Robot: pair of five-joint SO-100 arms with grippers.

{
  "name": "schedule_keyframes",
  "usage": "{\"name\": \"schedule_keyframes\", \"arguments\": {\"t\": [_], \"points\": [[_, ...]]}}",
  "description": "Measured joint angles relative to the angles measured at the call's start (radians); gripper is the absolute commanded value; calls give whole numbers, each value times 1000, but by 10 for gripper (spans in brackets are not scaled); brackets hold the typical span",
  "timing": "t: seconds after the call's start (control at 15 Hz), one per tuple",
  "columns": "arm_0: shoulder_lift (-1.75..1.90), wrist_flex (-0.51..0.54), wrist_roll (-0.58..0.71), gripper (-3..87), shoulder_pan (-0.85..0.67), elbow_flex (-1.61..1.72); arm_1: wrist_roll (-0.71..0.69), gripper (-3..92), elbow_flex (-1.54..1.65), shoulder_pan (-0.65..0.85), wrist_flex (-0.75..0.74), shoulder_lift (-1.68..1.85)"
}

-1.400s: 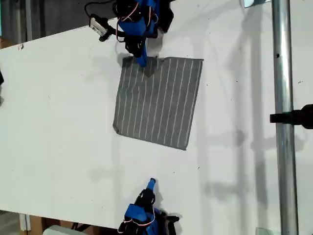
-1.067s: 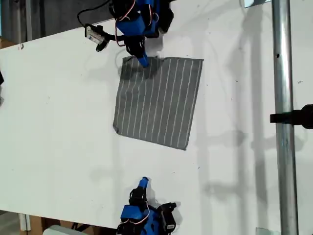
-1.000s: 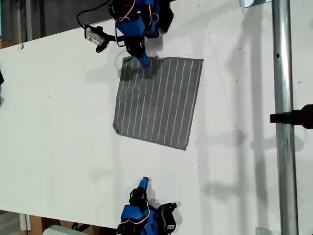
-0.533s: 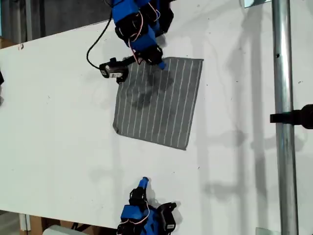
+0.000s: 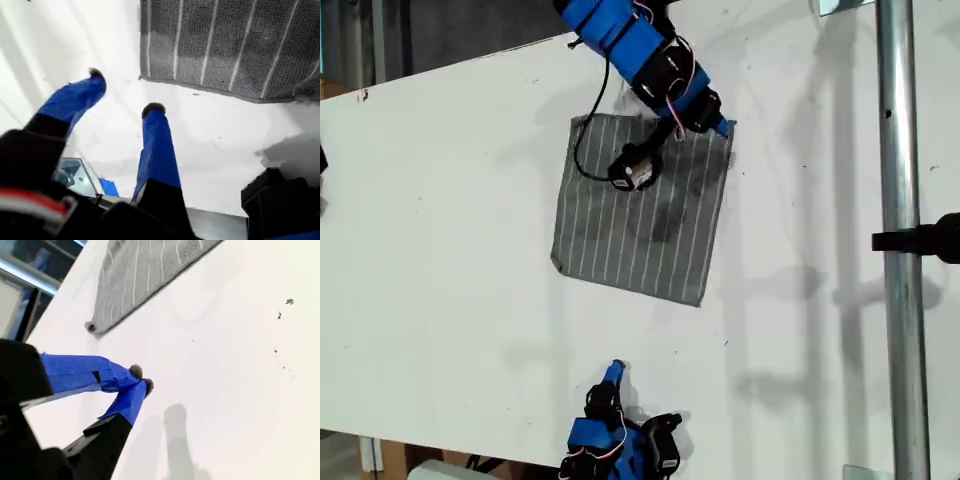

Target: Grasp corners of a towel and fold twice.

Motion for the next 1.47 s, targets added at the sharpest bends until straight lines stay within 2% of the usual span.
{"name": "schedule_keyframes", "arguments": {"t": [0.2, 0.4, 0.6, 0.8, 0.87, 0.93, 1.0, 1.13, 1.4, 1.47], "points": [[0, 0, 0, -29, -2, 0, 80, 409, -81, -2, 130, -89], [0, 0, 0, -29, -6, 0, 244, 400, -12, -2, 146, -89], [0, 0, 0, -29, -6, 0, 408, 386, 207, -2, -46, -74], [0, 0, 0, -29, -6, 0, 451, 337, 334, -5, -222, -77], [0, 0, 0, -29, -6, 0, 451, 285, 373, -5, -290, -87], [0, 2, -2, -29, -6, 0, 451, 167, 414, -5, -354, -104], [0, 3, -9, -29, -6, 0, 451, 95, 459, -3, -428, -112], [0, 11, -21, -29, -6, 0, 453, 56, 537, 8, -598, -106], [-21, 40, -78, -31, -6, -40, 436, 43, 568, 32, -649, -86], [-98, 40, -91, -31, -5, -112, 431, -1, 571, 41, -652, -84]]}}
